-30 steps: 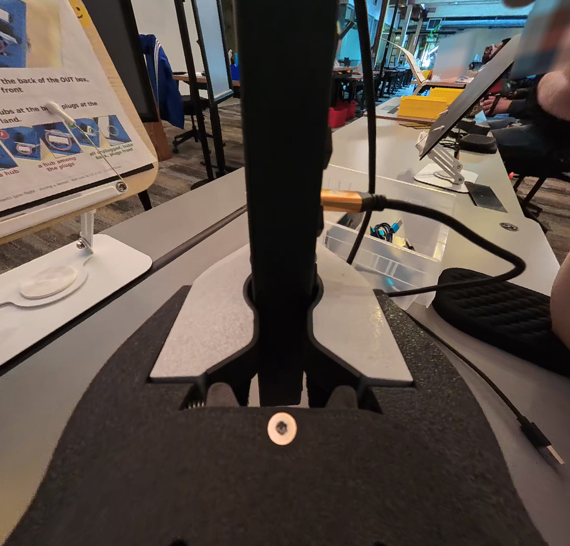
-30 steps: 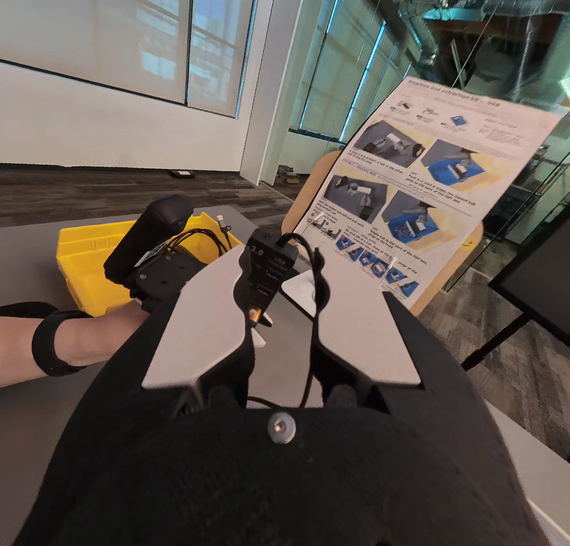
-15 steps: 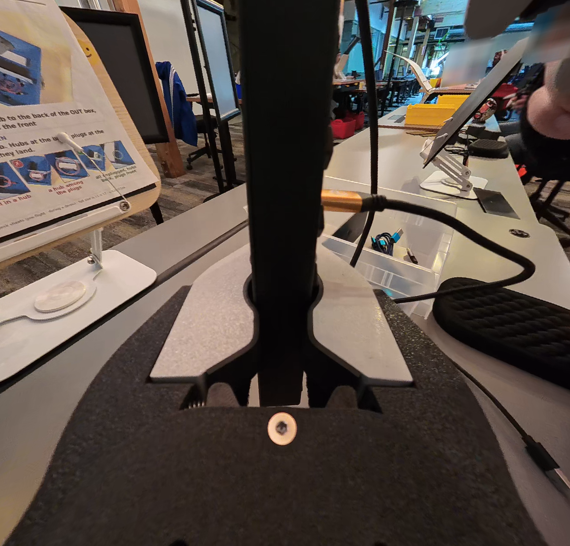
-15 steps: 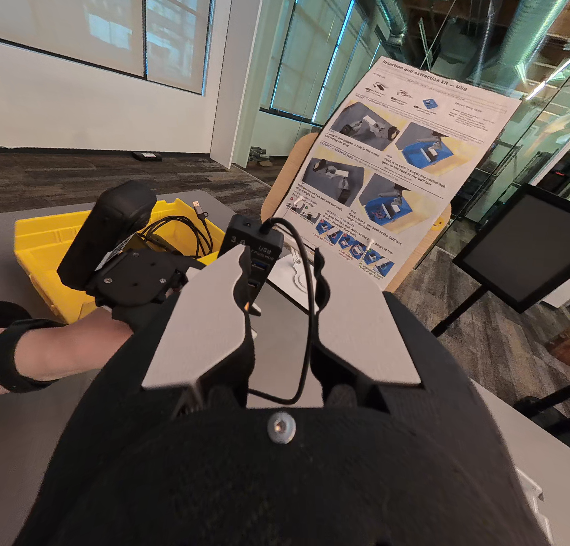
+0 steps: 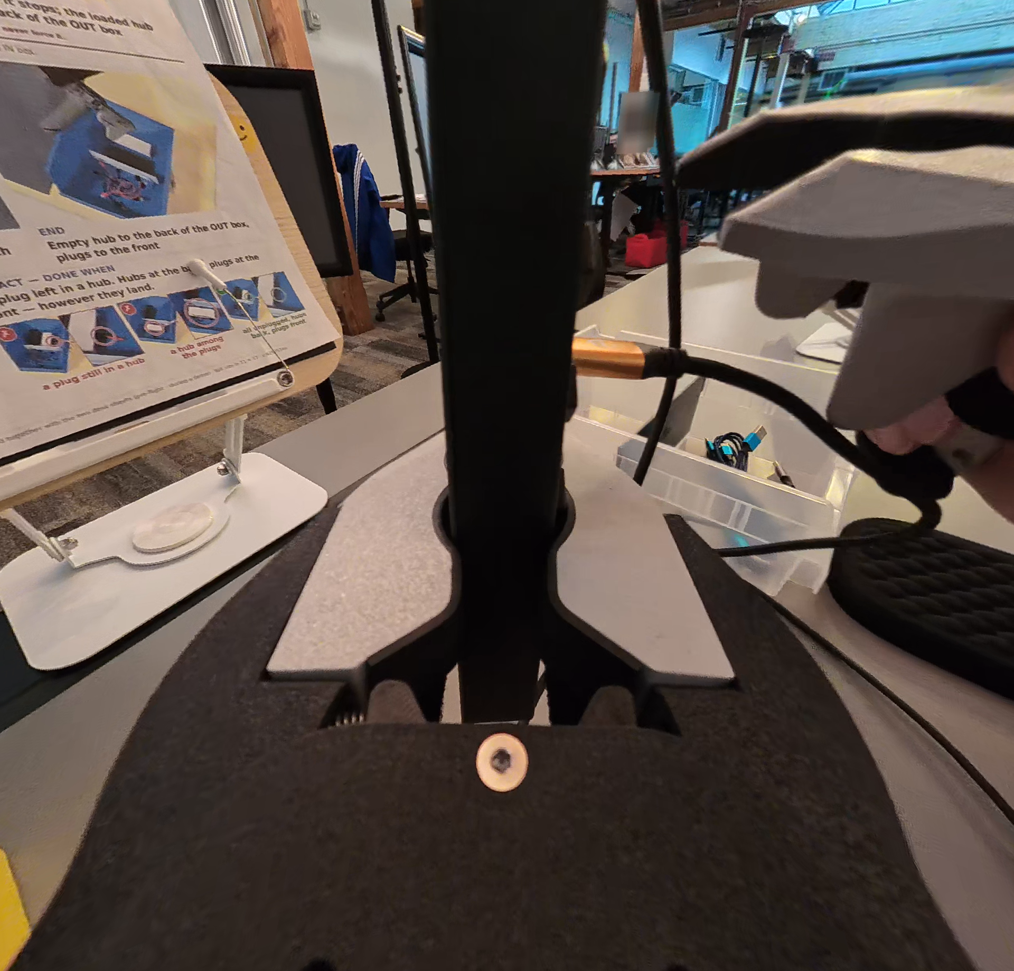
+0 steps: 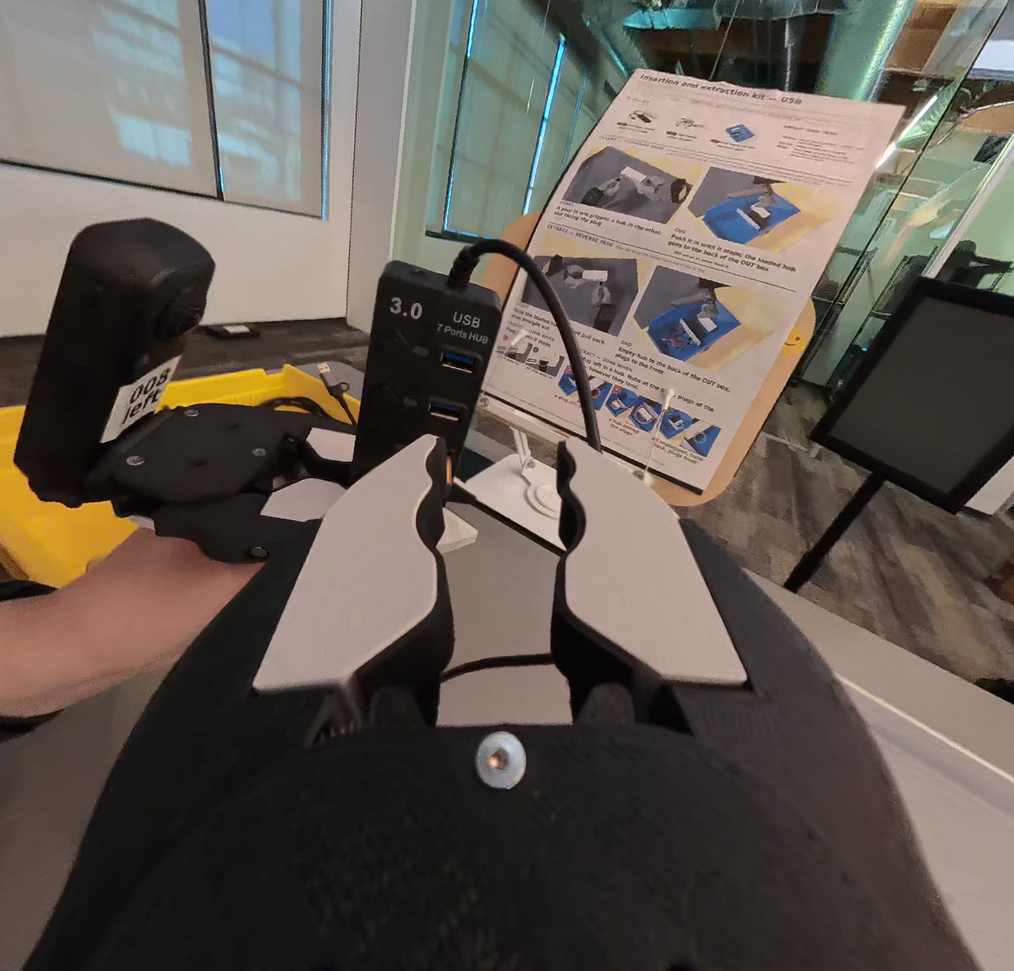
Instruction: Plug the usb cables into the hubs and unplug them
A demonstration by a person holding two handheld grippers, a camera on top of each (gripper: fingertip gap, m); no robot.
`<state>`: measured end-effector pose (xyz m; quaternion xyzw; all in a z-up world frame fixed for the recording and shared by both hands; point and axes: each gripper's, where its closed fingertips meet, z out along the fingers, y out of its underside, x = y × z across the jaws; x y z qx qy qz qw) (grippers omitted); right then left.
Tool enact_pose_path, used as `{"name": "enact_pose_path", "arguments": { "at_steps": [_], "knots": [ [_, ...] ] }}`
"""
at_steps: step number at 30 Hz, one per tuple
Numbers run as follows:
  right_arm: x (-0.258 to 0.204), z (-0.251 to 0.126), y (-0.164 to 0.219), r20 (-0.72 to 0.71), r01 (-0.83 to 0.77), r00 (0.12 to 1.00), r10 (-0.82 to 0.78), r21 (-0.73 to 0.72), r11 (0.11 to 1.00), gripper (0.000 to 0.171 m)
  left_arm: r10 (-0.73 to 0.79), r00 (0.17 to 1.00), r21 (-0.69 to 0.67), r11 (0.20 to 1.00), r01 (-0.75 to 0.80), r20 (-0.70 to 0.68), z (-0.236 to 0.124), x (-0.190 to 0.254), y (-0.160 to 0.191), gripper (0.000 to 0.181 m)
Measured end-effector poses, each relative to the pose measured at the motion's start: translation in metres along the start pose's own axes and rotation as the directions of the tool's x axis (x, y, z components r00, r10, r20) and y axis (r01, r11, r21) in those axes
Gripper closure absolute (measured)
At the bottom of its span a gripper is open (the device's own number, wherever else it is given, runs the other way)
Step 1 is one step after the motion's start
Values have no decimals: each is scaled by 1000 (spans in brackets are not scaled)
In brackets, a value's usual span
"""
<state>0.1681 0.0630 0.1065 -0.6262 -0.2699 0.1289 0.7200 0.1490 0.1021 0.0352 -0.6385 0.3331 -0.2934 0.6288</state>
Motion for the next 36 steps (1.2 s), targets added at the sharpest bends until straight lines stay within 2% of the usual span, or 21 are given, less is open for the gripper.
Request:
{"name": "enact_pose_path", "arguments": {
  "at_steps": [11, 18, 36],
  "knots": [
    [-19, 18, 17, 26, -44, 999, 45, -33, 998, 141, -11, 1000, 4, 1000, 11, 29, 1, -6, 4, 155],
    [-24, 28, 25, 21, -150, 988, 150, -25, 988, 140, -33, 998, 7, 999, 33, 47, 0, -9, 6, 155],
    [-28, 36, 35, 9, -182, 983, 182, -10, 983, 151, -45, 998, 15, 999, 45, 38, 2, -7, 6, 155]
  ]
}}
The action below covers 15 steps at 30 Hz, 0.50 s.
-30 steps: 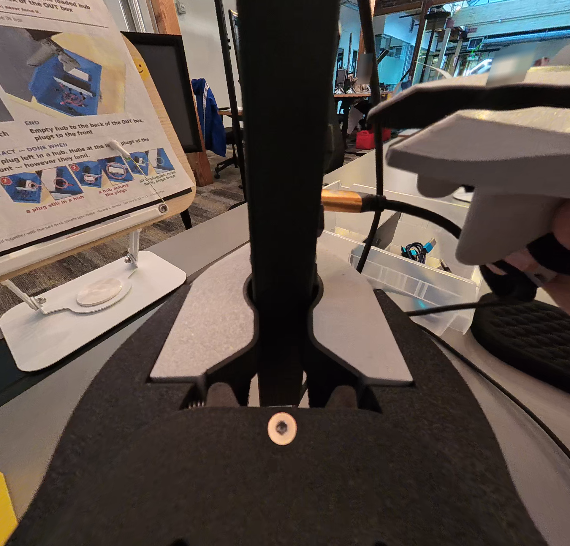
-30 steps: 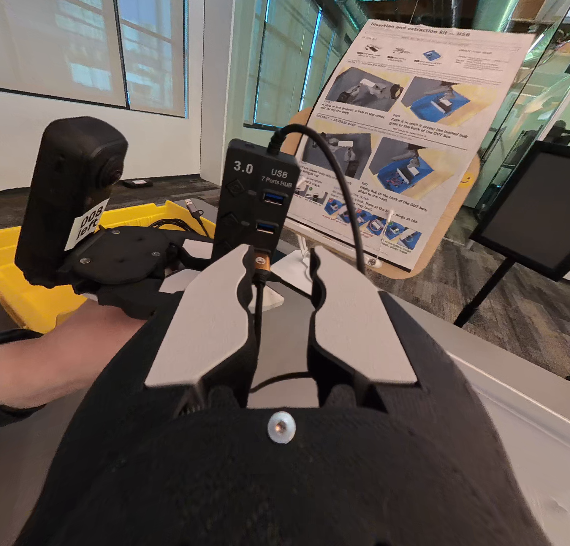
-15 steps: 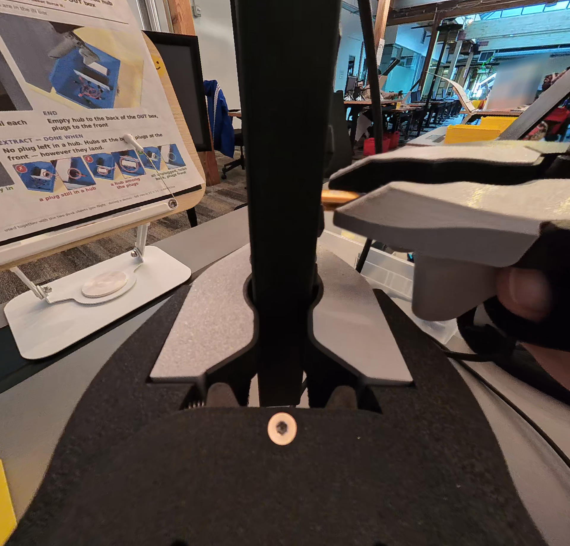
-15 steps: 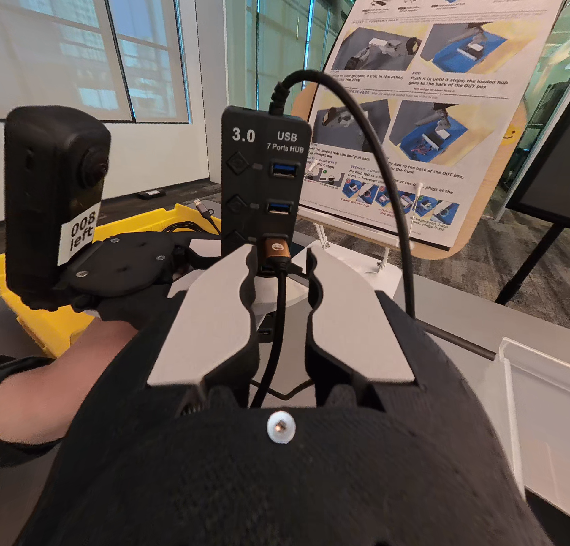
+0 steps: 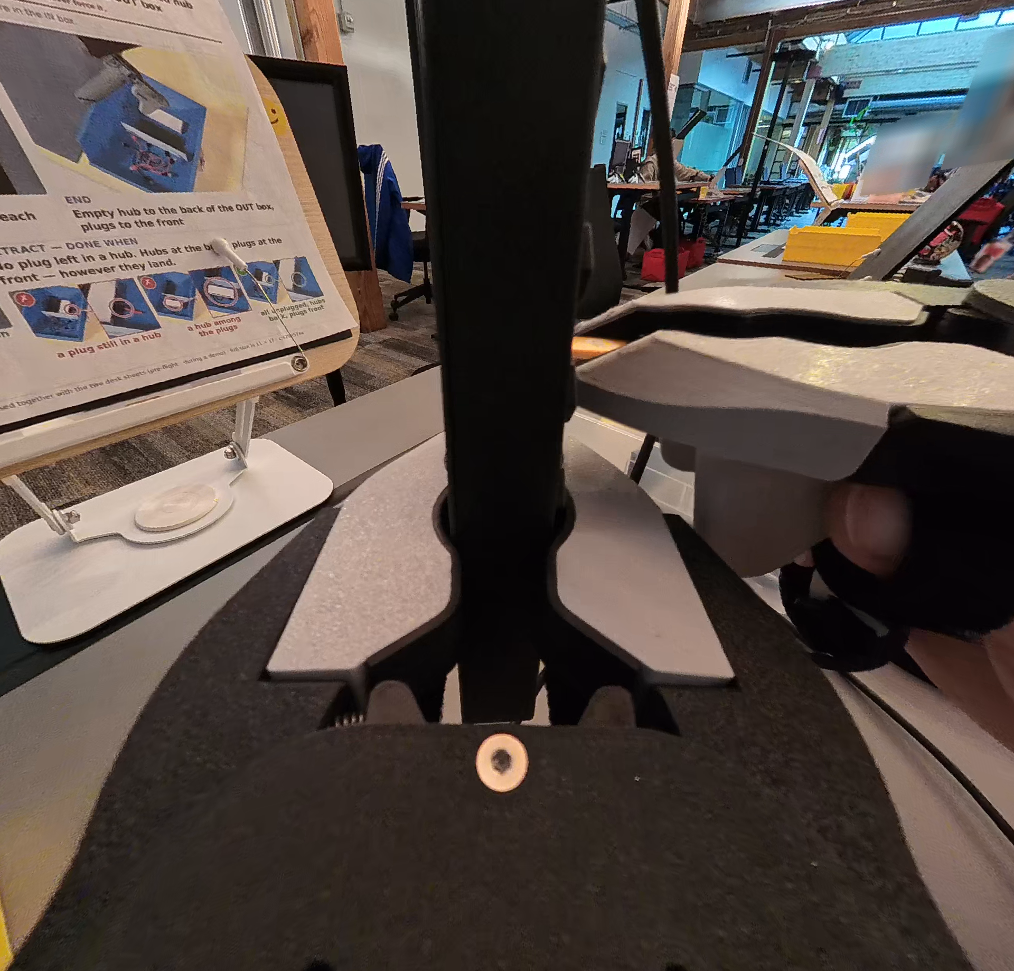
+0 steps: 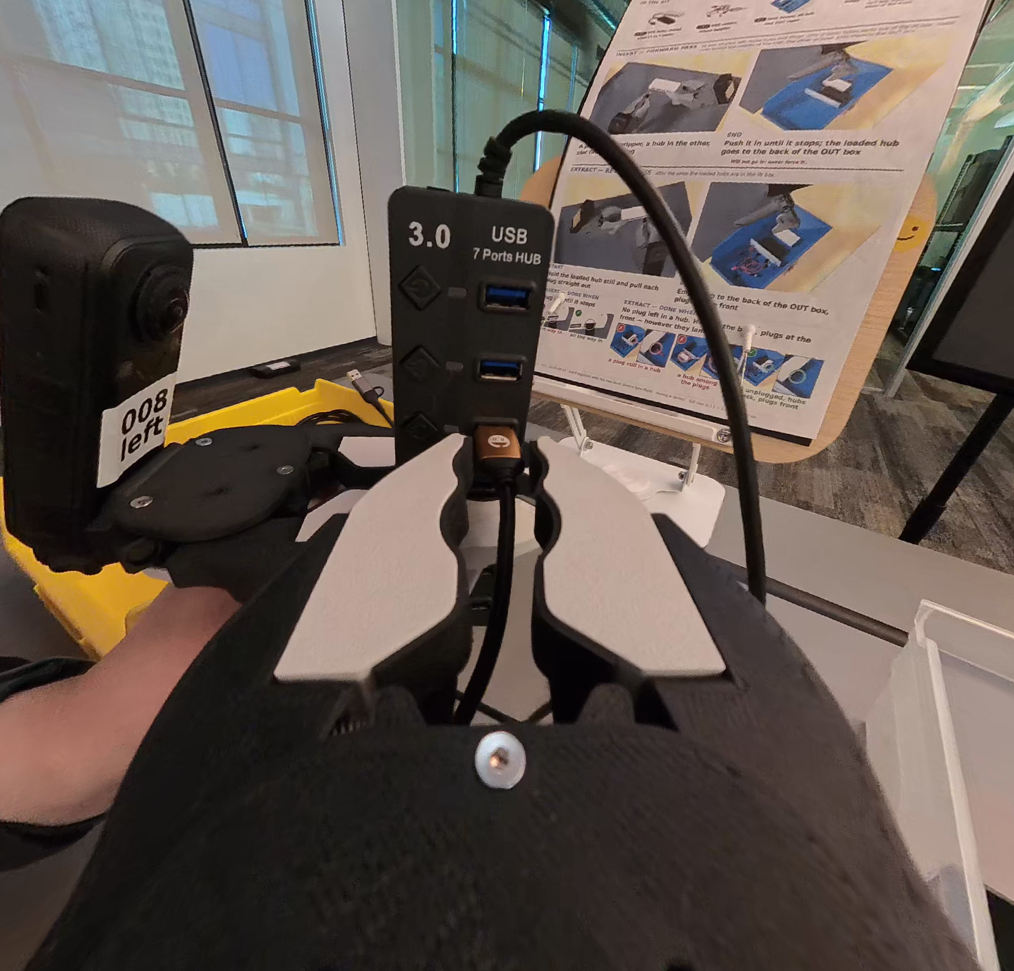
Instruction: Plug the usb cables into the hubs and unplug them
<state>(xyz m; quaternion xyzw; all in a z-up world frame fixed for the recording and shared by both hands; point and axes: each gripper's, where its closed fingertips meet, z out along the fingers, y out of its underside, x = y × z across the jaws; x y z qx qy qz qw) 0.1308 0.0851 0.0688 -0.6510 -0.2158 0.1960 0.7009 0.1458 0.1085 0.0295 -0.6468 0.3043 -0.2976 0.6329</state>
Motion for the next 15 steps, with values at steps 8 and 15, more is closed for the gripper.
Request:
{"name": "enact_pose_path", "arguments": {
  "at_steps": [8, 15],
  "knots": [
    [0, -1, 1, 10, -21, 1000, 21, -3, 1000, 154, 5, 1000, -11, 1000, -5, -4, 1, 1, 3, 155],
    [-1, -1, 1, 3, -37, 999, 37, 0, 999, 154, 25, 1000, -7, 1000, -25, 13, 1, -1, 1, 155]
  ]
}}
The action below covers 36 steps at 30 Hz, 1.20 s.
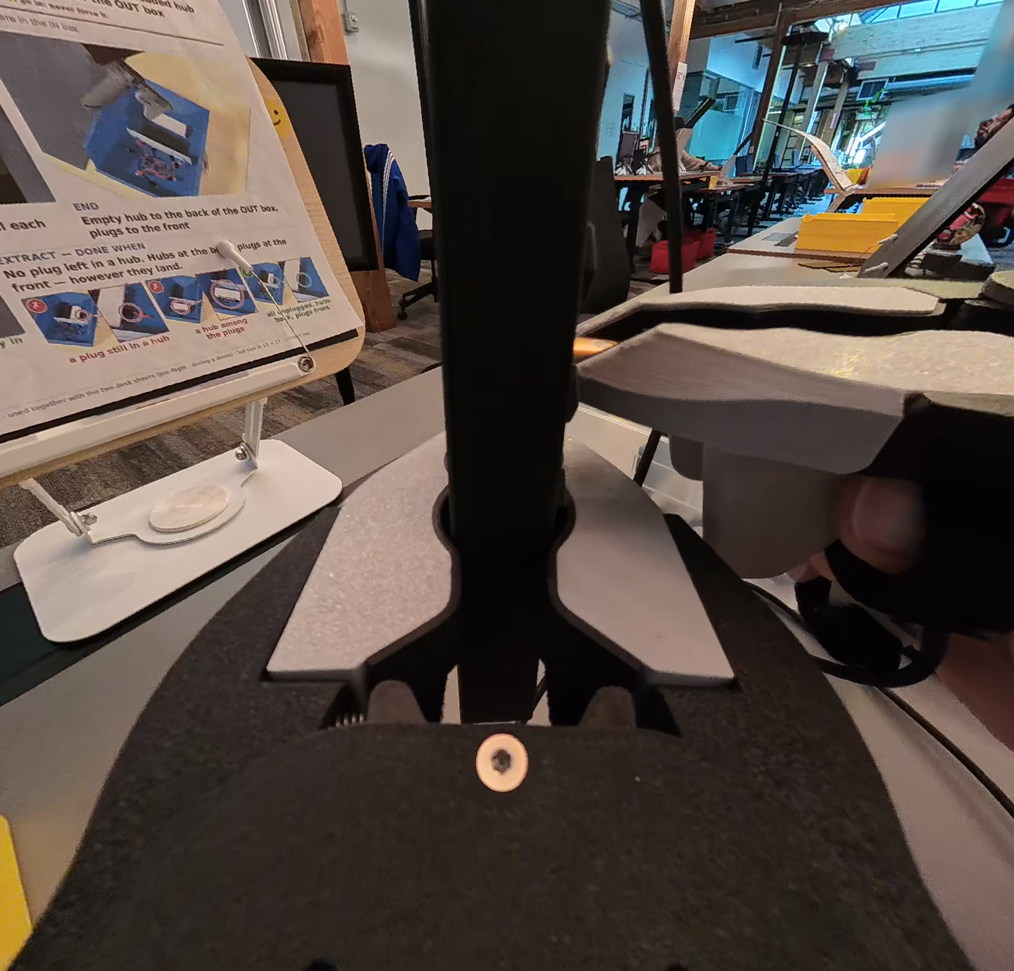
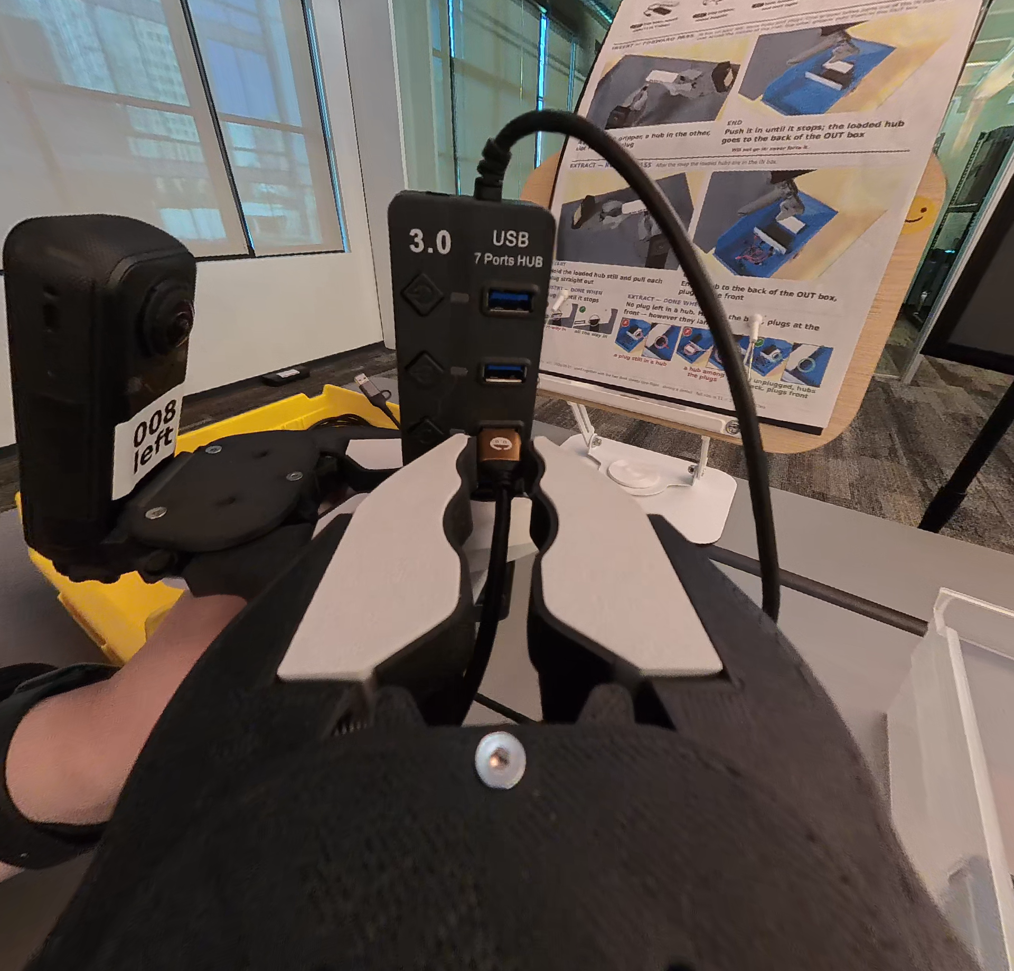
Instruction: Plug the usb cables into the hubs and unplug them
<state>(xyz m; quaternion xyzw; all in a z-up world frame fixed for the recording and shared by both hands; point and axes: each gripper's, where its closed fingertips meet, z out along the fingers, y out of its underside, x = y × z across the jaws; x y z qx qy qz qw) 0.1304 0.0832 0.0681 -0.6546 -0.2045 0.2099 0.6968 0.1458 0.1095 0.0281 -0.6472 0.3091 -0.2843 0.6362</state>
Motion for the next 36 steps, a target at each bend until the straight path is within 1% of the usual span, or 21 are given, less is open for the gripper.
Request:
{"name": "enact_pose_path", "arguments": {
  "at_steps": [8, 16, 22, 24, 25, 26, 28, 29, 31, 33, 36],
  "knots": [
    [-2, 3, -1, -31, -18, 999, 19, 16, 1000, 154, -37, 999, 8, 999, 37, -13, -1, -3, -2, 155],
    [-2, 2, -1, -40, -37, 999, 38, 9, 999, 154, 2, 1000, -8, 1000, -2, -6, -1, -5, -2, 156],
    [-1, -1, -2, -83, 30, 996, -29, 5, 1000, 154, -79, 994, -11, 997, 79, -72, 0, 2, -1, 154],
    [-1, -2, -2, -76, 30, 997, -29, 7, 1000, 154, -87, 992, -12, 996, 86, -89, 0, 3, -2, 155],
    [-1, -4, -2, -65, 19, 998, -18, 12, 1000, 154, -96, 992, -9, 995, 95, -76, 0, 0, -2, 155],
    [1, -9, -6, -73, 12, 997, -9, 38, 999, 155, -141, 989, -3, 990, 141, -54, -1, -9, -3, 155],
    [10, -21, -13, -93, 3, 996, 3, 70, 998, 155, -243, 967, 10, 969, 245, -76, -7, -29, -5, 155],
    [11, -24, -15, -79, -10, 997, 16, 73, 997, 155, -253, 965, 11, 967, 254, -65, -10, -39, -6, 155],
    [13, -27, -13, -59, -32, 998, 36, 58, 998, 155, -234, 971, 29, 971, 236, -48, -15, -44, -11, 155],
    [14, -28, -10, -51, -34, 998, 36, 50, 998, 155, -208, 976, 20, 978, 210, -62, -13, -36, -14, 155],
    [11, -29, -11, -8, -40, 999, 41, 43, 998, 155, -150, 988, 5, 989, 151, -37, -10, -32, -13, 155]
  ]
}}
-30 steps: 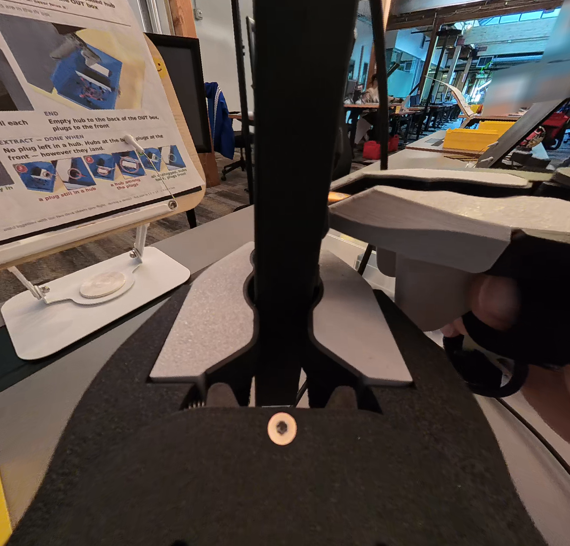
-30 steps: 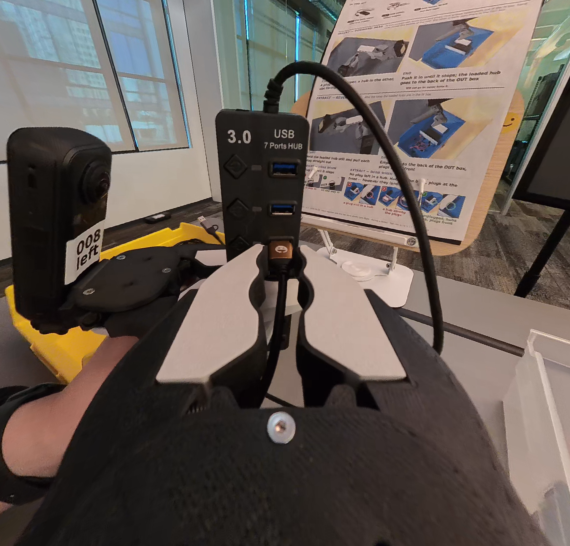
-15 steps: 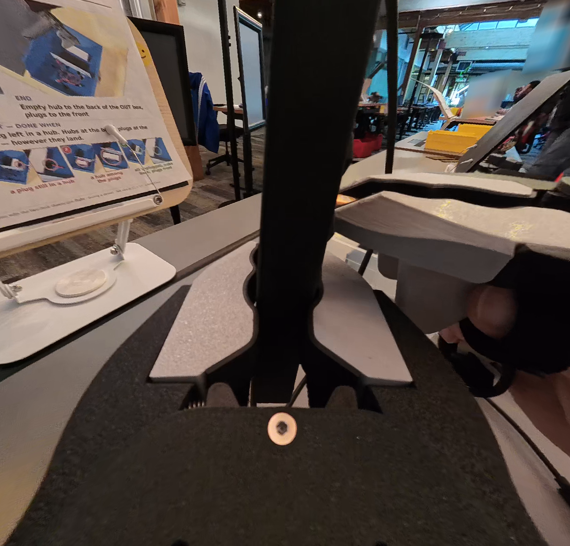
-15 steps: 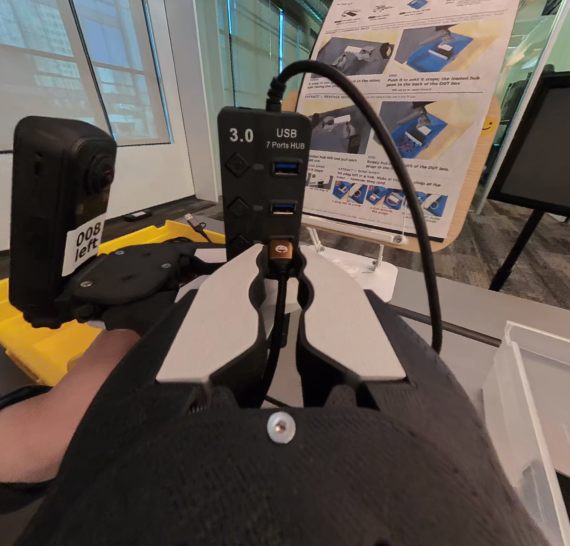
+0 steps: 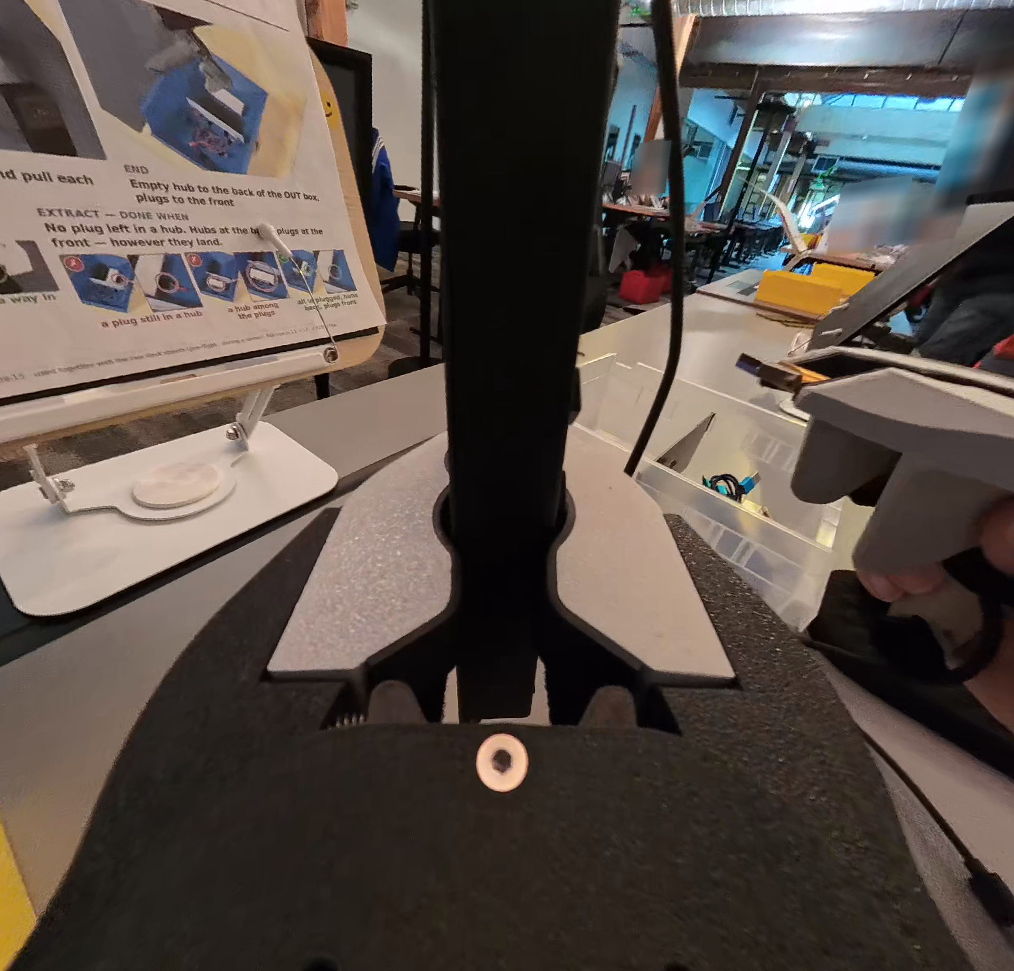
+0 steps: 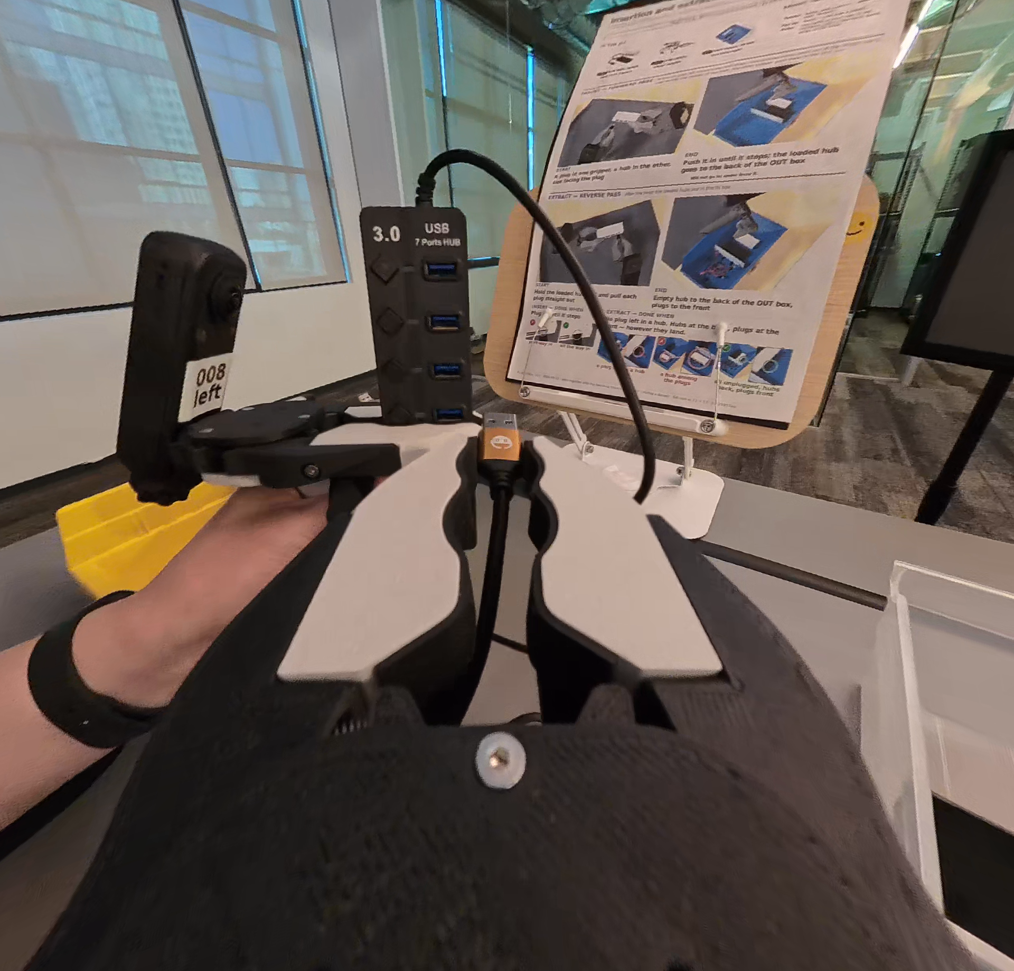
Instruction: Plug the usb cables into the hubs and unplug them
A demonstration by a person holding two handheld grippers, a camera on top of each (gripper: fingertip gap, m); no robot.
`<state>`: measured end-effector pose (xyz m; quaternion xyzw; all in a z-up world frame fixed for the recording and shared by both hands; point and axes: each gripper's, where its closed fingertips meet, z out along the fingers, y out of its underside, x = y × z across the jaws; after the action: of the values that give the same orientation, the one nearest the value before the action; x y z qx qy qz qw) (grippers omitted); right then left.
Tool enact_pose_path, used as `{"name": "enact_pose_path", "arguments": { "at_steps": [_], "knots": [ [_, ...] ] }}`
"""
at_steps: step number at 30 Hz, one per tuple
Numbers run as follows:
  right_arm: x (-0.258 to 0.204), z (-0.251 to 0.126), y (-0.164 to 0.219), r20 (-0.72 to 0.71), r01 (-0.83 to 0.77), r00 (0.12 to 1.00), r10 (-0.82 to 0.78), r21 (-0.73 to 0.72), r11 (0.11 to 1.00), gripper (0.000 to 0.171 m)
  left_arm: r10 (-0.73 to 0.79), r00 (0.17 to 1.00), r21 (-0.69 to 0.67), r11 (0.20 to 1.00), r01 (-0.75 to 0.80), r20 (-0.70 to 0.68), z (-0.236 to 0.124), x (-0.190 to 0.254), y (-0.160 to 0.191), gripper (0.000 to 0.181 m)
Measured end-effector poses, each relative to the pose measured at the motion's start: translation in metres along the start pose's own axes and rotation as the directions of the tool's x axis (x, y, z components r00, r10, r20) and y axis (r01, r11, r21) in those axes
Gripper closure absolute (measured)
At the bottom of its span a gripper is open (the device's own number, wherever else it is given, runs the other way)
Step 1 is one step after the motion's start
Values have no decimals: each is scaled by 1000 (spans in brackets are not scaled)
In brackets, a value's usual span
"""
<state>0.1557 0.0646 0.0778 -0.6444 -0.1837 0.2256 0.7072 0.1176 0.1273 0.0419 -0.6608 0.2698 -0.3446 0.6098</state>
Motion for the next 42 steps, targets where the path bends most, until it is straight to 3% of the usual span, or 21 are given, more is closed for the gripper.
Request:
{"name": "enact_pose_path", "arguments": {
  "at_steps": [5, 8, 13, 16, 19, 24, 33, 42],
  "knots": [
    [-8, -11, -18, 131, 19, 991, -11, -58, 998, 155, -39, 999, 2, 999, 39, -3, -5, -4, -6, 155],
    [-5, -24, -50, 213, 12, 977, 2, -67, 998, 155, -38, 999, 1, 999, 38, -9, -8, -5, -12, 155],
    [27, -50, -104, 269, 14, 963, 4, -64, 998, 155, -41, 999, -7, 999, 41, -35, -8, 1, -13, 155],
    [69, -58, -107, 203, 36, 979, -16, -97, 995, 155, -32, 998, -19, 999, 32, -46, -6, 5, -11, 155],
    [115, -63, -83, 141, 59, 989, -39, -137, 989, 155, -26, 998, -35, 999, 24, -57, -3, 9, -7, 153],
    [173, -71, -10, 96, -28, 994, 53, -251, 967, 155, -18, 997, -52, 999, 15, -69, -1, 13, -3, 155],
    [186, -71, 67, 158, -143, 964, 214, -373, 917, 155, -26, 997, -80, 997, 20, -73, 3, 11, 6, 155],
    [155, -63, 93, 290, -184, 879, 379, -526, 830, 155, -27, 995, -102, 995, 17, -94, 7, 17, 13, 155]
  ]
}}
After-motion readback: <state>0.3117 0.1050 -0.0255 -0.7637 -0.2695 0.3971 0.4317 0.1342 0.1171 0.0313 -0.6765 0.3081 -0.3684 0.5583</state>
